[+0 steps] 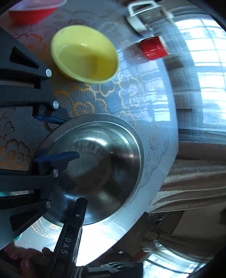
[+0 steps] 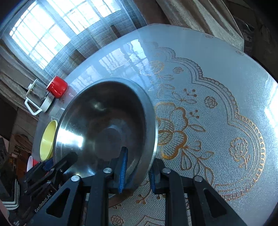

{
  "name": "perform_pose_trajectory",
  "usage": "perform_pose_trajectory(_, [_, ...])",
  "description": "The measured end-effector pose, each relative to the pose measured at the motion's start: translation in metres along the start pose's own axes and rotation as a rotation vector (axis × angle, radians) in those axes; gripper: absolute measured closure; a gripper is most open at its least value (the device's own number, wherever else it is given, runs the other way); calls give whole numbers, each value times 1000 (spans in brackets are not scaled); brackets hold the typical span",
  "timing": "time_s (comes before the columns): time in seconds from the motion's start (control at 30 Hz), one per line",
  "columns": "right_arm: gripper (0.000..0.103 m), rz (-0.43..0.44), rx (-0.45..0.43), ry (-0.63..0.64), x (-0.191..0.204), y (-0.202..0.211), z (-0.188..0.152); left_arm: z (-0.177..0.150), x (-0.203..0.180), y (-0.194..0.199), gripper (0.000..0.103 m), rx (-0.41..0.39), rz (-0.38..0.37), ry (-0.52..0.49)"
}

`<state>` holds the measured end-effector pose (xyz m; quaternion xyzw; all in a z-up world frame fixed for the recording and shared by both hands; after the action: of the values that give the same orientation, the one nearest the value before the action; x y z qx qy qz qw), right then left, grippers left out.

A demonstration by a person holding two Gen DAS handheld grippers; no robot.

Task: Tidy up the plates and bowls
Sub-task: 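Close both grippers on the rim of the steel bowl, then lift the steel bowl with both grippers and lower it beside the plate stack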

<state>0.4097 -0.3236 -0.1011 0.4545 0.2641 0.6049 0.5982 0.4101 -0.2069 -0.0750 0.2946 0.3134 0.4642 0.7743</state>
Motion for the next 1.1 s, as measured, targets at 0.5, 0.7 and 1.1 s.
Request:
perform_pose_trajectory(0.5, [84,-9,-54,40,3,34,-22,-9,-4,34,73,-54,14,-20])
perform_pose_trajectory(0.7, [84,6,-93,44,8,62,-33,-13,-5,63,73,-99,19,-19])
perform_pose_trajectory(1.1, [84,42,-167,70,31,107,-60,-37,-8,123,73,-196,56,-29])
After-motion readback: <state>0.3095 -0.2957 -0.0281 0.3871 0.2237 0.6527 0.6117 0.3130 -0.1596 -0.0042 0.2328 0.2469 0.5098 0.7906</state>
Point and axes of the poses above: each gripper's, at about its wrist camera, not at the fingertips, and y roughly against the way its jaws point, x to its left, z to its top, the point moved 8 cm from there along -y, roughly the way its jaws point, and after that the axes turned 10 degrees about -z, right-handed, at the moved point
